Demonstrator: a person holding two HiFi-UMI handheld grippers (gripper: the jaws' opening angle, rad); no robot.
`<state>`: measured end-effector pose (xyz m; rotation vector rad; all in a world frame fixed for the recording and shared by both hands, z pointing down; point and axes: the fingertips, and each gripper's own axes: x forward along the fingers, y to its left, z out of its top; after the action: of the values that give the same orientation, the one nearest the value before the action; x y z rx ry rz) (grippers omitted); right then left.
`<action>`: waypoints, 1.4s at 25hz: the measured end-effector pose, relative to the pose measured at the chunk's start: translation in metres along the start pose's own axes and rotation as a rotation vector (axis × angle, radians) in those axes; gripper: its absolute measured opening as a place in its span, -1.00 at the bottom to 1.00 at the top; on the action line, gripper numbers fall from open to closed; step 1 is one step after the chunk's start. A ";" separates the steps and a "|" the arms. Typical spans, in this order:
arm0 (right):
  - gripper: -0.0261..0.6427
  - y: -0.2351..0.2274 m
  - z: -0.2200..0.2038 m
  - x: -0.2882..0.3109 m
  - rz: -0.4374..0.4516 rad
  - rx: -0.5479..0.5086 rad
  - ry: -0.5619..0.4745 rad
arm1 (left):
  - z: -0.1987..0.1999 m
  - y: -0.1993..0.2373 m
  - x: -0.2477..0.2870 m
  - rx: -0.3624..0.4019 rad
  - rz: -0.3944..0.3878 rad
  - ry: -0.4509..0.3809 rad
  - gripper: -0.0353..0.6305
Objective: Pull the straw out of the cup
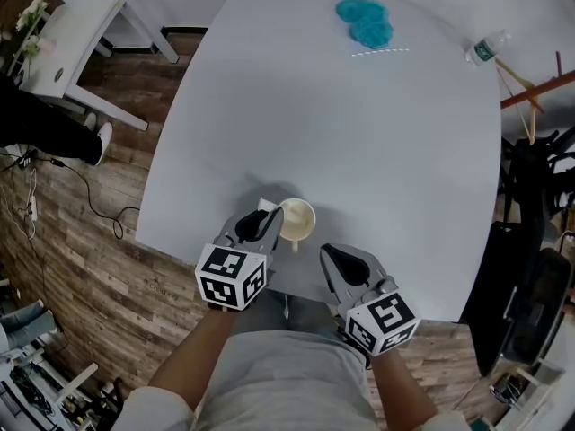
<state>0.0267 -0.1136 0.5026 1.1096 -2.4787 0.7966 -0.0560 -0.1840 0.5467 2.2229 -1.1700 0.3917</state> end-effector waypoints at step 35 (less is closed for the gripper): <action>-0.90 0.010 0.013 -0.018 0.022 -0.045 -0.046 | 0.024 -0.023 -0.033 0.048 -0.010 -0.089 -0.70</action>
<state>0.0301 -0.1057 0.4801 1.0987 -2.5377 0.7251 -0.0562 -0.1680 0.5029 2.3077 -1.2066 0.3228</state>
